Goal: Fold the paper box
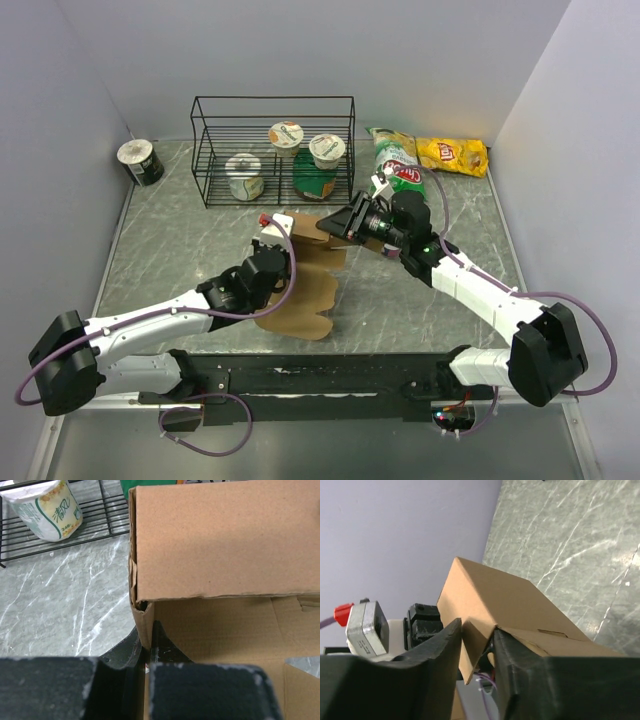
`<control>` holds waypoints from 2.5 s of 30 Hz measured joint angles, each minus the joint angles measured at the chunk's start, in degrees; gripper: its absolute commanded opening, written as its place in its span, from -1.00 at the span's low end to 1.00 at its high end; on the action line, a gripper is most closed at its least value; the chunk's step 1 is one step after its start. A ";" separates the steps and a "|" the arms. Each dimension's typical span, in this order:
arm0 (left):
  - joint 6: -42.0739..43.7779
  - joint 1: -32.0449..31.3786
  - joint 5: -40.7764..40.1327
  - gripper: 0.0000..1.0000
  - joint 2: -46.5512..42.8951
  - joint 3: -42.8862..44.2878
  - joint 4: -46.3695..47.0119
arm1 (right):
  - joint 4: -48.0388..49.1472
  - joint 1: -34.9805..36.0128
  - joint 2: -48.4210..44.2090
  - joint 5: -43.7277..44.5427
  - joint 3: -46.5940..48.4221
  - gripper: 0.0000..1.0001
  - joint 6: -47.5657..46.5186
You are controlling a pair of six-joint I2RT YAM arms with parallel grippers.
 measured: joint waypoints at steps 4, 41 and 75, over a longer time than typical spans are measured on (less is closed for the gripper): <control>0.02 -0.24 -0.09 -0.98 0.02 0.00 -0.02 | 0.96 -0.50 0.02 -0.46 -0.85 -0.51 1.75; -3.02 6.05 7.23 -0.98 2.67 2.67 -5.79 | -8.55 -1.81 -25.62 7.93 -19.54 -0.09 -10.08; -3.50 6.25 10.62 -0.98 -1.25 2.21 -4.90 | 28.15 -3.04 0.94 -2.29 -24.57 -0.03 2.38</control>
